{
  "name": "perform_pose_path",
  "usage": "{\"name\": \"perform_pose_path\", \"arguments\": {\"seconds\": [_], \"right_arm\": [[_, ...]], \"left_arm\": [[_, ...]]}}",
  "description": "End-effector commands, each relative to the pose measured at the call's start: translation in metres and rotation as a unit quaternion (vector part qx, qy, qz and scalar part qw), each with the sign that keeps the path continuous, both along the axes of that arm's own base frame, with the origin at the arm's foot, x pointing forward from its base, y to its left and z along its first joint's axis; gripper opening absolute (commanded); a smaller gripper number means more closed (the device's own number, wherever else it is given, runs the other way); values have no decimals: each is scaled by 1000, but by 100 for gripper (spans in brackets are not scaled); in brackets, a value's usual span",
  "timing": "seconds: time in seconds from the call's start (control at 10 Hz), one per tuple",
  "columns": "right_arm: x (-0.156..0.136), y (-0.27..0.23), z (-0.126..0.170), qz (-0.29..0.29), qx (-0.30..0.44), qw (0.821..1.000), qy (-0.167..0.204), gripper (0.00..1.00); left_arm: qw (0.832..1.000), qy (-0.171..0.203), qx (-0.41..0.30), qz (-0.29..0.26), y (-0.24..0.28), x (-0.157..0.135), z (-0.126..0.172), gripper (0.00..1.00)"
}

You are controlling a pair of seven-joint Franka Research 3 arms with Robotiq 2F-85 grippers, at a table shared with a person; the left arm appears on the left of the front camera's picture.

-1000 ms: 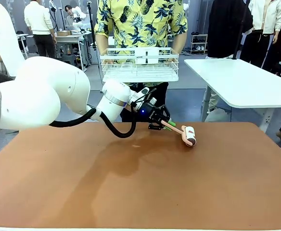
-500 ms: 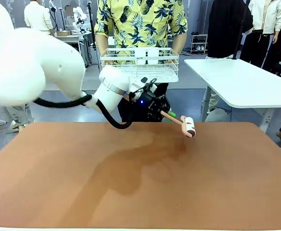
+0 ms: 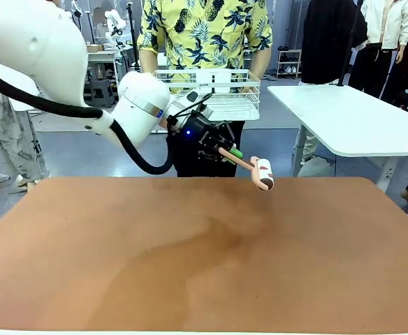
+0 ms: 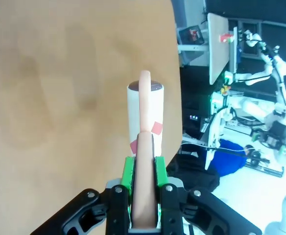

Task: Clean the table.
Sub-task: Clean the table with the Lint Roller when the human lifts the Dish drying rack.

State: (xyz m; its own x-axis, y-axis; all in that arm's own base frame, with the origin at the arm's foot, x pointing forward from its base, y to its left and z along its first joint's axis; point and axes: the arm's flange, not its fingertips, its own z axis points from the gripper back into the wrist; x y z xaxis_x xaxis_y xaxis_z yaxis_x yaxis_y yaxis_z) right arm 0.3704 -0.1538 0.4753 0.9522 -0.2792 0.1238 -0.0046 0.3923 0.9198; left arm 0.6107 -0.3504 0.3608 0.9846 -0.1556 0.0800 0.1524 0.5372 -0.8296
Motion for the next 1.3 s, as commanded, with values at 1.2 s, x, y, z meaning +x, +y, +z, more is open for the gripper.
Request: {"name": "perform_pose_path", "arguments": {"seconds": [1.2], "right_arm": [[-2, 0, 3, 5, 3, 1000, -6, 100]], "left_arm": [[845, 12, 481, 232, 206, -181, 182, 21]]}}
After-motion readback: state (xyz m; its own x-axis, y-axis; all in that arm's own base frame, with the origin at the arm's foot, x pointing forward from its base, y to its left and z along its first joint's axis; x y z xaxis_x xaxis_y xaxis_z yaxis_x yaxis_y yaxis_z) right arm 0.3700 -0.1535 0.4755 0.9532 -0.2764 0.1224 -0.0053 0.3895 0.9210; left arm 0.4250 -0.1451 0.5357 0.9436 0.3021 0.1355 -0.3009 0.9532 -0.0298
